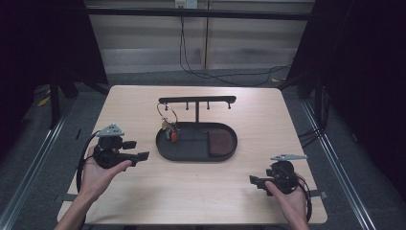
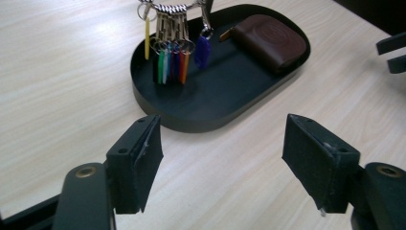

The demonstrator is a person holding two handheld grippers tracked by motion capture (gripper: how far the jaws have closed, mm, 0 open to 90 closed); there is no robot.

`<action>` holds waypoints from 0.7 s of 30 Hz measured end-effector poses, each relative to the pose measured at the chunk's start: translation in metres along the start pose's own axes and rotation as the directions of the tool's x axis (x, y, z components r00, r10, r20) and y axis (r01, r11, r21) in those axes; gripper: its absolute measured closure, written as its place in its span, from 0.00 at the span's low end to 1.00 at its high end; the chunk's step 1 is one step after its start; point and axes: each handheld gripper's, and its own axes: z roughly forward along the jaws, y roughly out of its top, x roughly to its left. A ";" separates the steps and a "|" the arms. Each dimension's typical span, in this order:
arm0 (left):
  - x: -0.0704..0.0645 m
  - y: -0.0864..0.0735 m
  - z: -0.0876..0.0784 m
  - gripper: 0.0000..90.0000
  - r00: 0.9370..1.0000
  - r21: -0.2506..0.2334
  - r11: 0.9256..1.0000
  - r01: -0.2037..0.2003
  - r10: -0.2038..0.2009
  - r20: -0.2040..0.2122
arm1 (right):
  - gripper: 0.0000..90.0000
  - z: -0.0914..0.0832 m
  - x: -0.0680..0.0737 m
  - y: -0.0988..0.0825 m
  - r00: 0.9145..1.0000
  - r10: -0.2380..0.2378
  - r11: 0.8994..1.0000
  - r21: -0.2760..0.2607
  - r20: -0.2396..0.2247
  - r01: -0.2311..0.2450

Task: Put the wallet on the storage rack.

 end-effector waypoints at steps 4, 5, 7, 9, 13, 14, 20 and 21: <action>-0.002 -0.014 -0.001 0.33 1.000 -0.016 1.000 0.004 -0.004 -0.005 | 0.26 0.000 0.000 0.000 1.000 -0.003 1.000 -0.001 -0.001 0.003; -0.003 -0.018 -0.001 0.33 1.000 -0.029 0.999 0.015 -0.015 -0.003 | 0.26 0.000 0.000 0.000 1.000 -0.003 1.000 0.000 -0.002 0.003; -0.004 -0.028 -0.002 0.33 1.000 -0.045 0.999 0.018 -0.019 -0.008 | 0.26 0.000 0.000 0.000 1.000 -0.001 1.000 0.002 -0.003 0.001; -0.004 -0.036 -0.001 0.33 1.000 -0.044 0.999 0.019 -0.020 -0.012 | 0.26 0.000 0.000 -0.001 1.000 -0.001 1.000 0.000 -0.003 0.001; -0.003 -0.047 0.001 0.33 0.999 -0.041 0.999 0.019 -0.020 -0.026 | 0.26 0.001 -0.001 0.000 1.000 -0.005 1.000 0.002 -0.005 0.005; -0.003 -0.051 0.001 0.33 0.999 -0.055 0.998 0.014 -0.017 -0.042 | 0.26 0.002 0.000 0.000 1.000 -0.002 1.000 0.003 -0.002 0.002; -0.007 -0.067 0.005 0.32 0.998 -0.057 0.998 0.003 -0.007 -0.059 | 0.26 0.004 0.001 0.000 1.000 -0.004 1.000 0.008 -0.004 0.004; -0.007 -0.067 0.005 0.33 0.998 -0.053 0.999 0.003 -0.006 -0.059 | 0.26 0.004 0.001 0.000 1.000 -0.002 1.000 0.010 -0.003 0.002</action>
